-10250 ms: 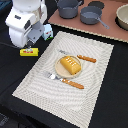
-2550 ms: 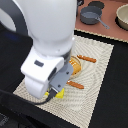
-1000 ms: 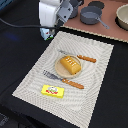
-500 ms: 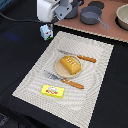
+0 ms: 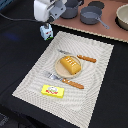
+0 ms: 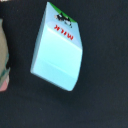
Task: Place the bread, butter, and milk from the table onto the serving area.
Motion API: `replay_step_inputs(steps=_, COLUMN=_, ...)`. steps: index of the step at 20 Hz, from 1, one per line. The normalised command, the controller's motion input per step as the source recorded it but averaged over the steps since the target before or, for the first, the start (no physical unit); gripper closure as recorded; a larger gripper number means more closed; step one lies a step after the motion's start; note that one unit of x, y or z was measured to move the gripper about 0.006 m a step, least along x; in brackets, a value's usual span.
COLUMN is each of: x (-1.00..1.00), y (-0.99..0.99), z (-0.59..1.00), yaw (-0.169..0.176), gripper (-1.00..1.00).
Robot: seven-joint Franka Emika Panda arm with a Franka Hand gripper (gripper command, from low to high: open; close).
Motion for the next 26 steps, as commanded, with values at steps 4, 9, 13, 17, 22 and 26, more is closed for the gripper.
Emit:
replay_step_inputs(steps=4, x=-0.62, y=0.13, z=-0.43, yaw=-0.15, gripper=-1.0)
replay_step_inputs(steps=9, x=-0.58, y=0.09, z=-0.29, yaw=-0.098, gripper=-1.0)
replay_step_inputs(steps=13, x=-0.38, y=0.03, z=-0.23, yaw=-0.07, gripper=-1.0)
replay_step_inputs(steps=17, x=-0.19, y=0.05, z=-0.24, yaw=-0.044, gripper=-1.0)
replay_step_inputs(steps=22, x=-0.19, y=0.03, z=-0.31, yaw=-0.042, gripper=-1.0)
replay_step_inputs(steps=26, x=-0.13, y=0.01, z=-0.3, yaw=-0.042, gripper=-1.0)
